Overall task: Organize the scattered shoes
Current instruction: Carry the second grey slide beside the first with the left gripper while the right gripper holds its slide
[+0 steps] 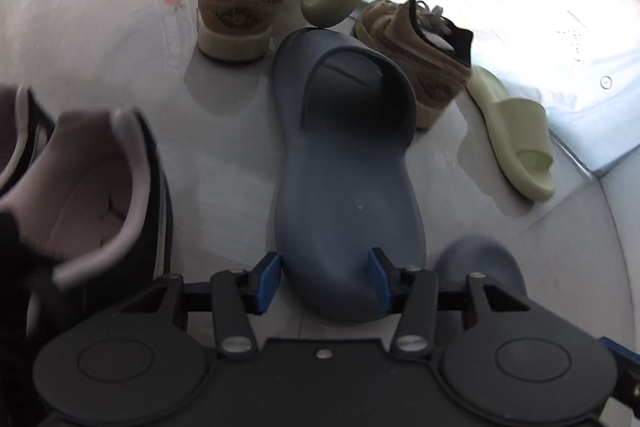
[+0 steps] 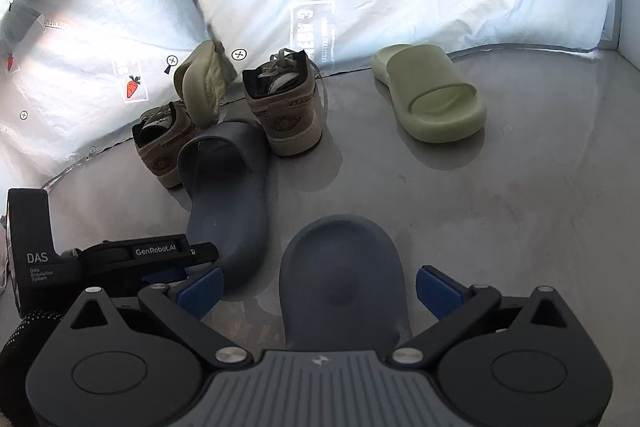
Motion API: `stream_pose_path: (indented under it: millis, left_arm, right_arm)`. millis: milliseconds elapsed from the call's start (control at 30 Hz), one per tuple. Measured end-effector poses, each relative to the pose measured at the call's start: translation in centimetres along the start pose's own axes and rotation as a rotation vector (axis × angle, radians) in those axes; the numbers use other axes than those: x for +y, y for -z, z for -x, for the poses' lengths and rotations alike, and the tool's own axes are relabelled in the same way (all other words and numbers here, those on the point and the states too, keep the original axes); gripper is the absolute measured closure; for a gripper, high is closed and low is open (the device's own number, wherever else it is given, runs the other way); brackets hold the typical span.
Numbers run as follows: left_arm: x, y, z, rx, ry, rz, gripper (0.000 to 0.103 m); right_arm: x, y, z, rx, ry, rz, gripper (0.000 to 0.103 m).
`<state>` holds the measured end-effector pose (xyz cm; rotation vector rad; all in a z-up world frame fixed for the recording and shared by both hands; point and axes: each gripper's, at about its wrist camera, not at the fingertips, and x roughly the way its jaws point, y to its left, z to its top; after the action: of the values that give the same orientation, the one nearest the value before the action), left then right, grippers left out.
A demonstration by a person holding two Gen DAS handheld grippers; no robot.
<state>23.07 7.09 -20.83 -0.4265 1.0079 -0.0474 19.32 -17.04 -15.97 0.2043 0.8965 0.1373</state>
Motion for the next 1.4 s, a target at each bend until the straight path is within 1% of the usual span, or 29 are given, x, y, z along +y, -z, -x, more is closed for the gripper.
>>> stream_pose_path:
  millis: [100,200,267,433,467,600,633,700,733,833,867,933,1033,1100,1133,1167,1200,1267,1333,1400]
  left_arm:
    - [-0.1,1.4,0.5,0.033,0.021,-0.002,0.053]
    - [0.1,2.1,1.3,0.087,0.050,0.020,0.053]
    - [0.2,2.9,1.9,0.123,0.068,0.021,0.053]
    - [0.1,3.8,2.2,0.183,0.090,0.000,0.052]
    - [0.2,4.2,2.4,0.213,0.100,0.005,0.052]
    - [0.1,5.0,3.2,0.229,0.096,-0.031,0.052]
    - [0.0,5.1,3.5,0.228,0.092,-0.045,0.053]
    - [-0.9,4.8,4.2,0.185,0.043,-0.123,0.054]
    - [-1.5,4.5,4.6,0.137,0.022,-0.162,0.054]
    - [-2.6,3.7,5.6,0.006,0.006,-0.226,0.050]
    - [-2.9,3.1,5.2,-0.028,-0.016,-0.236,0.048]
    - [-3.7,1.8,4.3,-0.097,-0.061,-0.254,0.048]
    - [-3.8,0.2,2.0,-0.106,-0.113,-0.219,0.049]
    - [-4.0,-0.7,0.8,-0.110,-0.133,-0.205,0.056]
    - [-4.4,-1.1,-0.1,-0.108,-0.131,-0.206,0.068]
    - [-4.4,-1.4,-0.7,-0.090,-0.118,-0.216,0.076]
    - [-4.4,-1.4,-0.8,-0.081,-0.126,-0.227,0.078]
    - [-4.0,-1.0,-0.3,-0.087,-0.116,-0.247,0.082]
    - [-3.5,-0.7,0.2,-0.075,-0.087,-0.241,0.086]
    - [-2.6,0.0,1.0,-0.046,-0.042,-0.207,0.090]
  right_arm:
    - [-0.2,0.8,0.6,0.009,-0.001,-0.002,0.001]
    - [-0.3,1.4,0.9,0.018,-0.002,-0.007,0.001]
    - [-0.2,1.6,1.0,0.019,-0.005,-0.006,0.001]
    - [0.0,1.7,1.3,0.011,-0.007,0.007,0.001]
    - [0.1,1.8,1.3,0.013,-0.006,0.005,0.001]
    - [0.1,2.1,1.2,0.023,-0.003,-0.001,0.001]
    - [0.1,2.1,1.2,0.023,-0.002,-0.002,0.001]
    - [0.2,2.2,1.3,0.020,0.001,-0.001,0.001]
    - [0.2,2.3,1.3,0.019,0.003,-0.001,0.001]
    - [0.1,2.3,1.4,0.016,0.007,-0.006,0.001]
    - [0.0,2.3,1.3,0.018,0.010,-0.008,0.001]
    - [-0.2,2.3,1.3,0.021,0.014,-0.012,0.001]
    - [-0.4,2.2,1.2,0.018,0.017,-0.013,0.001]
    - [-0.5,2.0,1.3,0.010,0.020,-0.010,0.001]
    - [-0.6,1.9,1.4,0.005,0.023,-0.008,0.001]
    - [-0.7,1.9,1.5,0.001,0.027,-0.006,0.001]
    - [-0.8,1.9,1.6,-0.003,0.031,-0.005,0.001]
    - [-1.0,1.9,1.8,-0.007,0.039,-0.004,0.001]
    - [-1.3,2.0,2.0,-0.008,0.046,-0.007,0.001]
    - [-1.6,2.1,2.1,-0.007,0.054,-0.015,0.001]
